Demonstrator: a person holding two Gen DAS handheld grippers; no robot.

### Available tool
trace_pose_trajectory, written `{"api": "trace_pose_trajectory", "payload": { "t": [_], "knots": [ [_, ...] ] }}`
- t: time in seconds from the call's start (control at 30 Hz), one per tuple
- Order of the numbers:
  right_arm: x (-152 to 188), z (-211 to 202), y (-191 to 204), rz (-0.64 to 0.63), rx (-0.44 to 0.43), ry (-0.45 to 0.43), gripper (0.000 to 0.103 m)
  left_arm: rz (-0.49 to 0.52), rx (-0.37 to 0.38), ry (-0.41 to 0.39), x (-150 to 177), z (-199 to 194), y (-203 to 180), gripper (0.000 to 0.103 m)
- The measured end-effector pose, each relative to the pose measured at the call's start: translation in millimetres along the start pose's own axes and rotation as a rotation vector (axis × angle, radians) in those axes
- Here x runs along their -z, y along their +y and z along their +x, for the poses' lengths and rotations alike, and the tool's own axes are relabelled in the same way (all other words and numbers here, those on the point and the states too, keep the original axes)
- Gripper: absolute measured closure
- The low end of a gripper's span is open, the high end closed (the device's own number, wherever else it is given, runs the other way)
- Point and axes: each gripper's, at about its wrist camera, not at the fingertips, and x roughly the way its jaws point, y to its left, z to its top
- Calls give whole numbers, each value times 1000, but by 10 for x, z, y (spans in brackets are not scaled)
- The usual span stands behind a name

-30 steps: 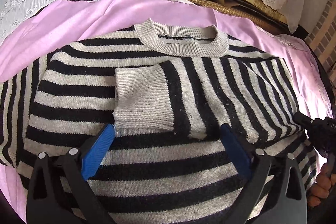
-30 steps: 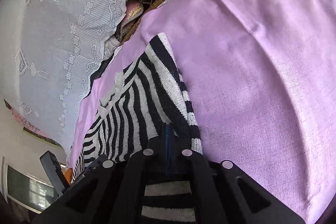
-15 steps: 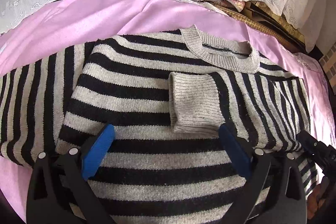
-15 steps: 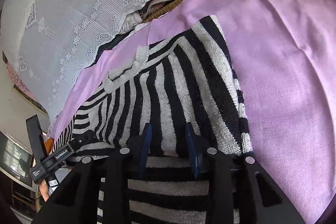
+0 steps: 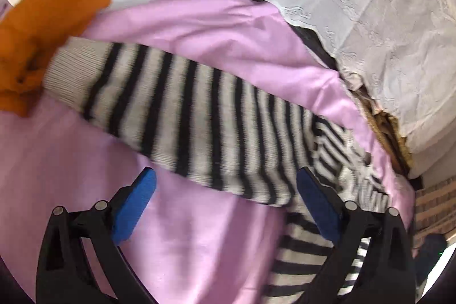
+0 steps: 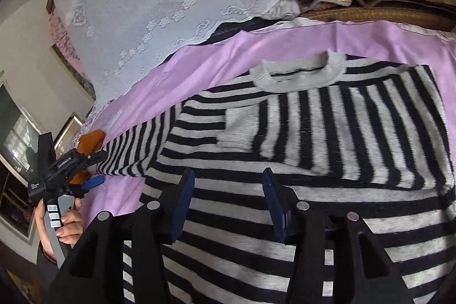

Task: Fold small clothes
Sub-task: 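Grasp the other sleeve cuff with the left tool, then fold the held sleeve across the sweater front with the left tool, release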

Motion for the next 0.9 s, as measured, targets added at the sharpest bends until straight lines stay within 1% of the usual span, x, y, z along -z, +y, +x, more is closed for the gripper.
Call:
{"api": "trace_pose_trajectory", "payload": {
  "t": [0.03,0.07,0.1,0.17,0.23,0.3,0.37,0.47,0.53,0.57,0.6,0.63,0.67,0.7,0.73,0.77,0.8,0.83,0.87,0.9],
  "knots": [
    [-14,68,147,-16,-19,9,53,23,-53,-19,-3,-49,102,7],
    [-23,148,296,-37,-35,18,53,19,-83,-29,-17,-87,236,7],
    [-25,233,443,-60,-48,29,53,-8,-93,-29,-37,-111,393,7],
    [5,413,706,-101,-62,55,53,-83,-81,-14,-94,-85,657,7],
    [68,574,918,-145,-67,86,53,-122,-80,-11,-167,-21,849,7],
    [140,703,1104,-197,-67,109,53,-131,-70,-20,-233,41,930,6],
    [197,832,1294,-263,-55,127,53,-108,-81,-44,-289,60,921,6],
    [271,1014,1601,-397,-27,151,53,-109,-76,-79,-366,84,937,8],
    [348,1110,1826,-499,3,155,53,-114,-78,-96,-395,80,965,24],
    [387,1157,1937,-551,16,150,53,-105,-87,-103,-408,77,963,44],
    [422,1201,2030,-597,27,145,53,-94,-98,-107,-416,71,966,57],
    [449,1242,2112,-638,42,139,53,-86,-104,-111,-420,66,962,58],
    [467,1286,2174,-669,60,134,53,-83,-101,-113,-421,59,954,65],
    [479,1338,2218,-686,79,137,53,-81,-94,-116,-421,41,961,75],
    [475,1396,2229,-687,91,149,53,-78,-81,-118,-427,21,951,81],
    [458,1439,2211,-674,95,162,63,-74,-74,-126,-431,-12,939,84],
    [431,1465,2179,-655,94,174,87,-65,-77,-139,-433,-48,914,85],
    [400,1481,2131,-627,89,185,95,-47,-84,-152,-431,-86,873,86],
    [364,1460,2065,-588,64,193,100,-30,-93,-166,-423,-123,837,87],
    [326,1465,2000,-549,31,203,101,-17,-96,-179,-417,-158,796,89]
  ]
}}
